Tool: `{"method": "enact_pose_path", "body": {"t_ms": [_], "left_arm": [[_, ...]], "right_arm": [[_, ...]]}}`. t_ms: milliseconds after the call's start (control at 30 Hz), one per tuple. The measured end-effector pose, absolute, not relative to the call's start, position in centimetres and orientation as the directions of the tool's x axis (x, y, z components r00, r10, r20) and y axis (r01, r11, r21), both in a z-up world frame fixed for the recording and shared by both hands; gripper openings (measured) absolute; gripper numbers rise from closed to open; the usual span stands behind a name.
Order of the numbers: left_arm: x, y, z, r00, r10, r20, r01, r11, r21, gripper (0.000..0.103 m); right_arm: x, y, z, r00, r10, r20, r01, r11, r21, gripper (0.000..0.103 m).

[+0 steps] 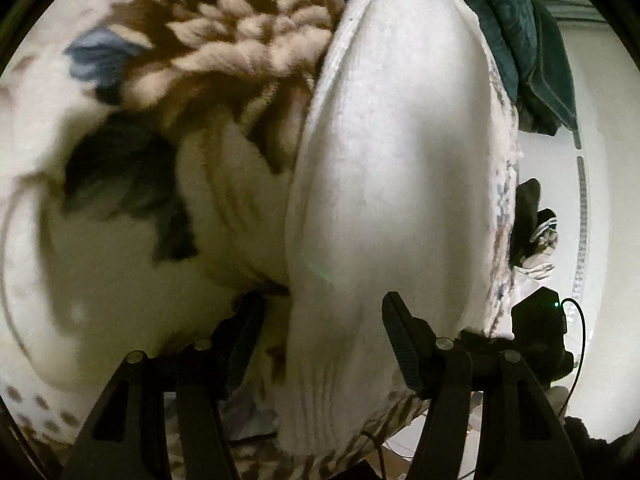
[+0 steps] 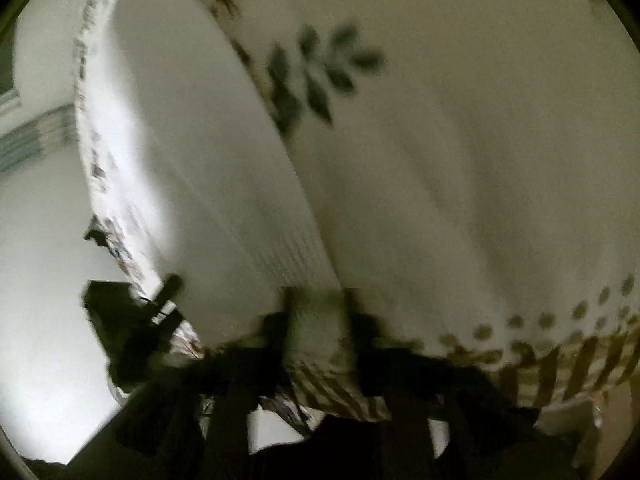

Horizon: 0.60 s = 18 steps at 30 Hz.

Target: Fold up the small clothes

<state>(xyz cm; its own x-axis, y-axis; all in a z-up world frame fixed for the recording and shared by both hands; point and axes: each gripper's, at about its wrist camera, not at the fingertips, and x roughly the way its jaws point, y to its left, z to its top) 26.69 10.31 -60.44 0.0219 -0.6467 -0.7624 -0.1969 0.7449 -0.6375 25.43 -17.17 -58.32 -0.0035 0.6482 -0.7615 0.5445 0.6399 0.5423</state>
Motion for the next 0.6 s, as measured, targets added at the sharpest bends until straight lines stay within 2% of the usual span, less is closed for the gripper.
{"method": "enact_pose_path", "body": {"t_ms": [33,200,233,267,300,400,600], "left_arm": [[26.6,10.3,-60.7,0.02,-0.655,-0.755,-0.195,0.738,-0.646,0.061],[26.6,9.5,-61.0,0.054,-0.733,-0.678,-0.196,0.658,-0.727,0.059],[26.5,9.4,-60.8,0.065,-0.731,-0.68,-0.195,0.659,-0.727,0.056],[26.4,9.1,-60.6,0.066,-0.733,-0.677,-0.188,0.657,-0.73,0.03],[26.4,8.9,-60.3,0.057,-0.723,-0.689,-0.184,0.67,-0.719,0.009],[26.6,9.4,-58.6,0.079,-0.713,-0.697,-0.188,0.676,-0.712,0.008],[30.6,10.4,-52.3,0.16,-0.755,-0.636,-0.155,0.617,-0.772,0.008]], "right_arm": [[25.6,-17.2,-58.3,0.028,0.652,-0.758,0.539,0.628,0.56,0.076],[26.4,-14.1,-62.4,0.018,0.775,-0.632,0.551,0.52,0.653,0.074],[26.3,-13.3,-63.0,0.03,0.791,-0.61,0.558,0.493,0.667,0.051],[26.1,-12.2,-63.2,0.038,0.797,-0.603,0.56,0.483,0.673,0.016],[25.9,-11.2,-63.2,0.025,0.793,-0.609,0.558,0.494,0.666,0.017],[26.3,-9.7,-61.2,0.066,0.788,-0.612,0.552,0.482,0.68,0.017],[28.5,-9.0,-54.0,0.138,0.783,-0.607,0.501,0.473,0.724,0.016]]}}
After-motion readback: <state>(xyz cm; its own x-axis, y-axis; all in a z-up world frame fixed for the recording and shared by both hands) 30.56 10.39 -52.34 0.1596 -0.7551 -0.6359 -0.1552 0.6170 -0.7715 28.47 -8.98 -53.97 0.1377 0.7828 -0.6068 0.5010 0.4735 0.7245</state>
